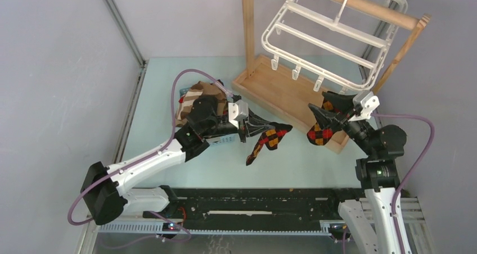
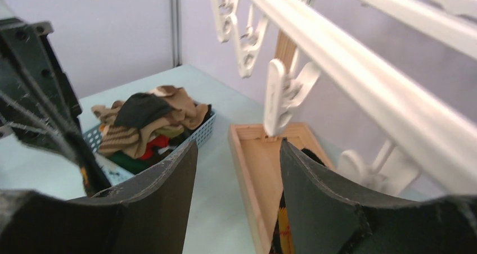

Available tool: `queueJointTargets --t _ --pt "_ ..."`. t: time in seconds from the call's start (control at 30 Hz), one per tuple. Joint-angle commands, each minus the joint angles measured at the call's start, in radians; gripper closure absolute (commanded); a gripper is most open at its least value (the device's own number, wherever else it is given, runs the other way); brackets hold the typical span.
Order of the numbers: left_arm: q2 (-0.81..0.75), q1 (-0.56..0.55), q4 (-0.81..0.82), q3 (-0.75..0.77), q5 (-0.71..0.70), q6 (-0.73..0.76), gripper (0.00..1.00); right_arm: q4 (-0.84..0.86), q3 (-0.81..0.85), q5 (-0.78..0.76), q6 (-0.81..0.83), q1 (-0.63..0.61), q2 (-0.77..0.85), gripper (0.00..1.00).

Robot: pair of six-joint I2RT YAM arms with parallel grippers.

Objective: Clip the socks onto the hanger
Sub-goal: Pick up the sock from the bin.

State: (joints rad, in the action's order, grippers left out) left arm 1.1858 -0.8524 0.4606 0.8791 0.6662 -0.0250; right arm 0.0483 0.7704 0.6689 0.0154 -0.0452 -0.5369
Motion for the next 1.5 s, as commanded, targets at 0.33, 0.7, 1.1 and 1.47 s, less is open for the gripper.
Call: queueJointTargets --t 0.33,0.7,1.1,1.47 --pt "0.053 0.022 0.023 0.116 0.036 0.000 1.00 0.278 -0.017 -0.197 -0.069 -0.060 -0.078 0.31" --pt "0.092 0.026 0.005 0.174 0.055 -0.017 1.00 0.338 -0.037 -0.320 -0.087 -0.137 -0.093 0.30" --pt "0.125 0.027 0.021 0.207 0.071 -0.051 1.00 0.307 -0.041 -0.173 -0.139 -0.009 -0.080 0.23" --pt "0.154 0.026 0.043 0.241 0.086 -0.075 1.00 0.436 -0.040 0.161 -0.259 0.186 -0.136 0.18"
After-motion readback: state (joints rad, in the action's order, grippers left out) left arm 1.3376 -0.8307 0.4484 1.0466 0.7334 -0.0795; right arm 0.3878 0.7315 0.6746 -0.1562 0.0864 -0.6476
